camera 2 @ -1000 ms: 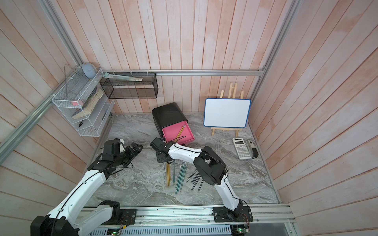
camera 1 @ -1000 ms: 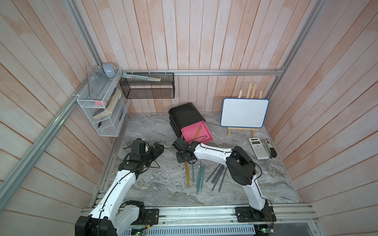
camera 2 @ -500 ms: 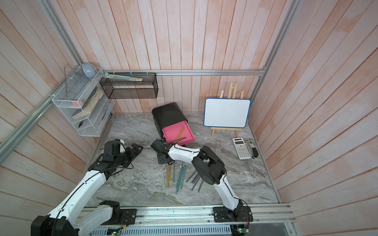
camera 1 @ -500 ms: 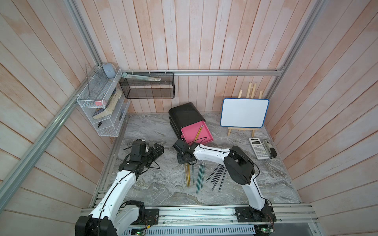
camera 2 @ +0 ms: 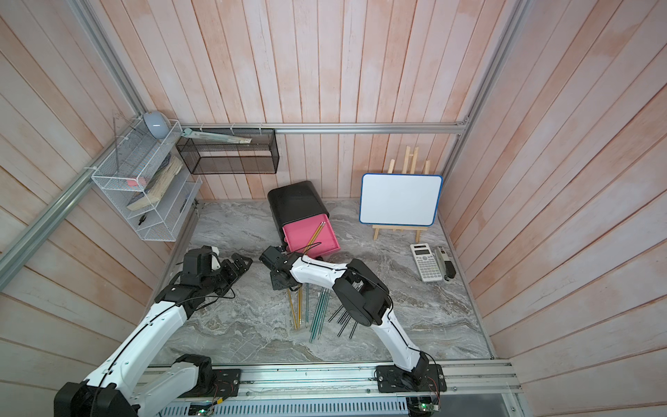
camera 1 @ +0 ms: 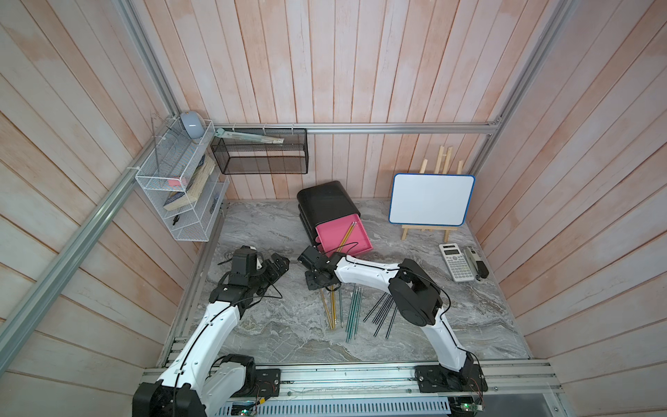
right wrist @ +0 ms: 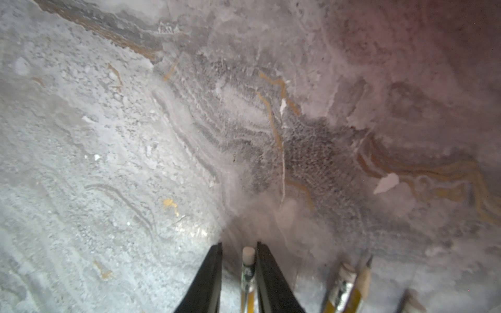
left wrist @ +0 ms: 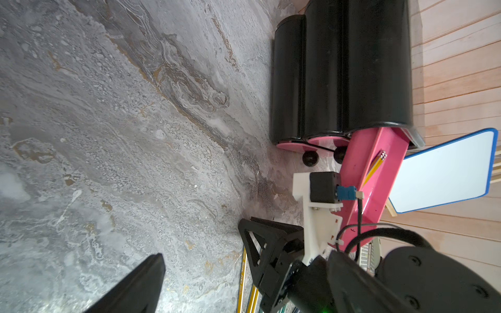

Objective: Please place the pencils in the drawer according to their color
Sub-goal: Pick up the pencil from the center of the board.

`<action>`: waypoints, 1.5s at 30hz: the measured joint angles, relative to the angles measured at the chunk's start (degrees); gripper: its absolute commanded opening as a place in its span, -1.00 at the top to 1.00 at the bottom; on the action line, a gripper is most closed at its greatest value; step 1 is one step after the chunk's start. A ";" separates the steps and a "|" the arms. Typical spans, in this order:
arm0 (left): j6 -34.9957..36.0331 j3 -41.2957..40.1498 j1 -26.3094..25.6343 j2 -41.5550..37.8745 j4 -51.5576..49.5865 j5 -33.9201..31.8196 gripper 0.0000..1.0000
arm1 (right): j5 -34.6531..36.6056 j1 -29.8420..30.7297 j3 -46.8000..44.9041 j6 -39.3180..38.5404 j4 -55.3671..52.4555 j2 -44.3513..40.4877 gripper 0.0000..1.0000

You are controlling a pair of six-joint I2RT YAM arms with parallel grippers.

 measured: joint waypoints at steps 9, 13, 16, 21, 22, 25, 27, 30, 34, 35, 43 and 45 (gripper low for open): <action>-0.15 0.00 0.00 0.00 0.02 0.00 -0.99 | 0.20 0.11 -0.11 -0.61 -0.13 0.00 0.82; -0.20 0.00 0.00 0.00 0.02 0.00 -0.99 | 0.28 0.20 -0.13 -0.61 -0.02 0.00 1.00; -0.20 0.00 0.00 0.00 0.02 0.00 -0.99 | 0.28 0.22 -0.13 -0.61 -0.02 0.00 1.00; -0.20 0.00 0.00 0.00 0.02 0.02 -0.99 | 0.00 0.22 -1.29 -0.63 1.09 -0.70 1.00; -0.20 0.00 0.00 0.00 0.02 0.02 -0.99 | -0.15 0.22 -1.70 -0.63 1.46 -0.92 1.00; -0.17 0.00 0.00 0.00 0.02 0.02 -0.99 | -1.22 0.33 -2.86 -0.61 1.97 -1.75 1.00; -0.17 0.00 0.00 0.00 0.02 0.04 -0.99 | -2.23 0.44 -3.76 -0.61 2.10 -2.43 1.00; -0.17 0.00 0.00 0.00 0.04 0.15 -0.99 | -4.09 0.74 -5.01 -0.57 2.08 -3.52 1.00; -0.15 0.00 0.00 0.00 0.04 0.24 -0.99 | -5.77 1.16 -6.34 -0.55 2.93 -5.55 1.00; -0.15 0.00 0.00 0.00 0.04 0.42 -0.99 | -6.01 1.18 -6.54 -0.52 3.21 -6.25 1.00; -0.15 -0.15 -0.02 -0.04 0.42 2.67 -0.99 | -7.10 1.18 -6.86 -0.50 5.44 -11.04 1.00; -0.20 -0.15 -0.13 -0.22 0.44 3.17 -0.99 | -7.30 1.16 -6.80 -0.37 5.75 -11.58 1.00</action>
